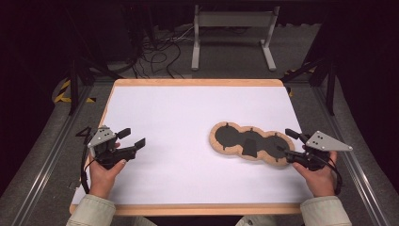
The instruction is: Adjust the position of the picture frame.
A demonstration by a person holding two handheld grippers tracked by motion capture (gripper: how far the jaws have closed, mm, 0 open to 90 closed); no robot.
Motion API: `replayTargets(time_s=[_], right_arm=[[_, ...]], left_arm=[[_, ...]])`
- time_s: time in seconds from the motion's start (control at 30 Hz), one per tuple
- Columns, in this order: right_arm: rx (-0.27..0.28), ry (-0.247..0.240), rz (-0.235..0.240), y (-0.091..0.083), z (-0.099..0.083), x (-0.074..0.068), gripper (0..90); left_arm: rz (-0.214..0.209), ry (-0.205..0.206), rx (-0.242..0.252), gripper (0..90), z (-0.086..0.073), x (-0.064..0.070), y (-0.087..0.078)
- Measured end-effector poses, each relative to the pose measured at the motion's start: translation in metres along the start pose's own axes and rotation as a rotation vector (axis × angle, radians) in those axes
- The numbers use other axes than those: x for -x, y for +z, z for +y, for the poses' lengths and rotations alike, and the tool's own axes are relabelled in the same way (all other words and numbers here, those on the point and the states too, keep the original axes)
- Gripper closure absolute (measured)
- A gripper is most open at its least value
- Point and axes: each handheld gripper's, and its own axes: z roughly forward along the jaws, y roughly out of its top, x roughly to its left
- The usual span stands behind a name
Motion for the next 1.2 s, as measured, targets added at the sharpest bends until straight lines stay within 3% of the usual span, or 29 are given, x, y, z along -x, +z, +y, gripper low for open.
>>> replayTargets(time_s=[0.77, 1.07, 1.1, 1.2], right_arm=[[-0.007, 0.004, -0.002, 0.002, 0.003, 0.001, 36.6], [-0.09, 0.077, -0.094, 0.001, -0.002, 0.013, 38.0], [-0.124, 0.105, -0.134, 0.001, -0.004, 0.018, 40.2], [-0.145, 0.128, -0.153, 0.0, -0.007, 0.022, 45.7]], left_arm=[[0.003, 0.002, -0.007, 25.4, -0.001, 0.0, -0.001], [0.005, 0.003, -0.007, 25.4, -0.001, 0.0, -0.001], [0.005, 0.001, -0.009, 25.4, -0.001, 0.0, -0.001], [0.008, -0.003, -0.014, 25.4, -0.001, 0.0, 0.0]])
